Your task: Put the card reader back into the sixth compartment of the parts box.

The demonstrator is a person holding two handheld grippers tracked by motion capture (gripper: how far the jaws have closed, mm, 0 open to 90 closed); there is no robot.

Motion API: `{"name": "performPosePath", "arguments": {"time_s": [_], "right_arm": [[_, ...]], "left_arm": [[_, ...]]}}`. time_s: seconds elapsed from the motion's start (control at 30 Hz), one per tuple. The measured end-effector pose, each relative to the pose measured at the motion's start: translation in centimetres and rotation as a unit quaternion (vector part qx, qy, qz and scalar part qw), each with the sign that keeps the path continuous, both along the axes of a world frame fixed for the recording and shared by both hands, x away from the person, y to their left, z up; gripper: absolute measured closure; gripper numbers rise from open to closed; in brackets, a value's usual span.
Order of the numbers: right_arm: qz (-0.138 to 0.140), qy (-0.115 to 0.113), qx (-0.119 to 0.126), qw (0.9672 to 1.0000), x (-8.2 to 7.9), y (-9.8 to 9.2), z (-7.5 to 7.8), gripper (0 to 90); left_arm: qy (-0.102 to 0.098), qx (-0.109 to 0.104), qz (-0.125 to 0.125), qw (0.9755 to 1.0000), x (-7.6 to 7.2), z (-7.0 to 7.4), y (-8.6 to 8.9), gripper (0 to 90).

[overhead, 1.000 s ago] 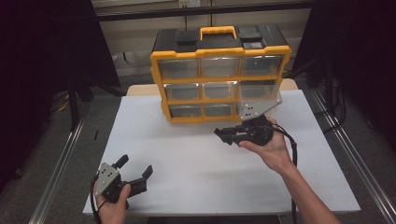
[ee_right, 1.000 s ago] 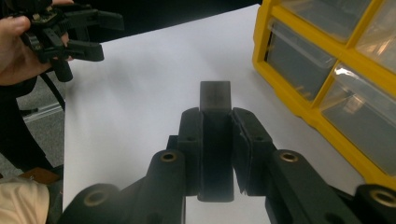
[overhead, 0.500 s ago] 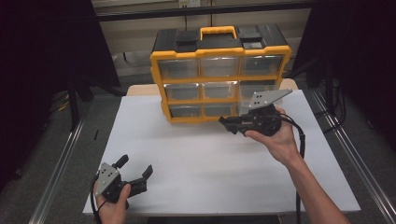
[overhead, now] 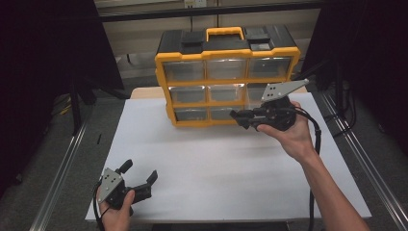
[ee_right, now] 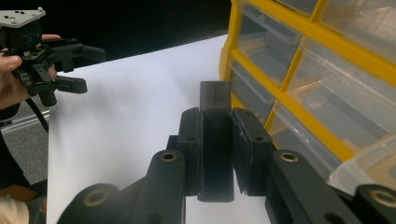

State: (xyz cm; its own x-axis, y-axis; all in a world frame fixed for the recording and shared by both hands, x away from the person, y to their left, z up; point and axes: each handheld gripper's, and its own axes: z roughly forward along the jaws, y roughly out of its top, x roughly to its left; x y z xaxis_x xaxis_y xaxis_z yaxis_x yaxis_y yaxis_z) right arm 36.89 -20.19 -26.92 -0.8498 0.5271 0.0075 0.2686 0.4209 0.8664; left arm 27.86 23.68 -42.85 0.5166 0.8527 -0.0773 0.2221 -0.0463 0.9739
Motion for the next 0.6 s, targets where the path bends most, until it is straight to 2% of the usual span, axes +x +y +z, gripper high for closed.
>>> {"name": "performPosePath", "arguments": {"time_s": [0.6], "right_arm": [[-0.025, -0.007, -0.018, 0.9995, 1.1, -1.5, 2.4, 73.9]], "left_arm": [[0.001, 0.001, 0.001, 1.0000, 0.0, 0.0, 0.1, 3.5]]}}
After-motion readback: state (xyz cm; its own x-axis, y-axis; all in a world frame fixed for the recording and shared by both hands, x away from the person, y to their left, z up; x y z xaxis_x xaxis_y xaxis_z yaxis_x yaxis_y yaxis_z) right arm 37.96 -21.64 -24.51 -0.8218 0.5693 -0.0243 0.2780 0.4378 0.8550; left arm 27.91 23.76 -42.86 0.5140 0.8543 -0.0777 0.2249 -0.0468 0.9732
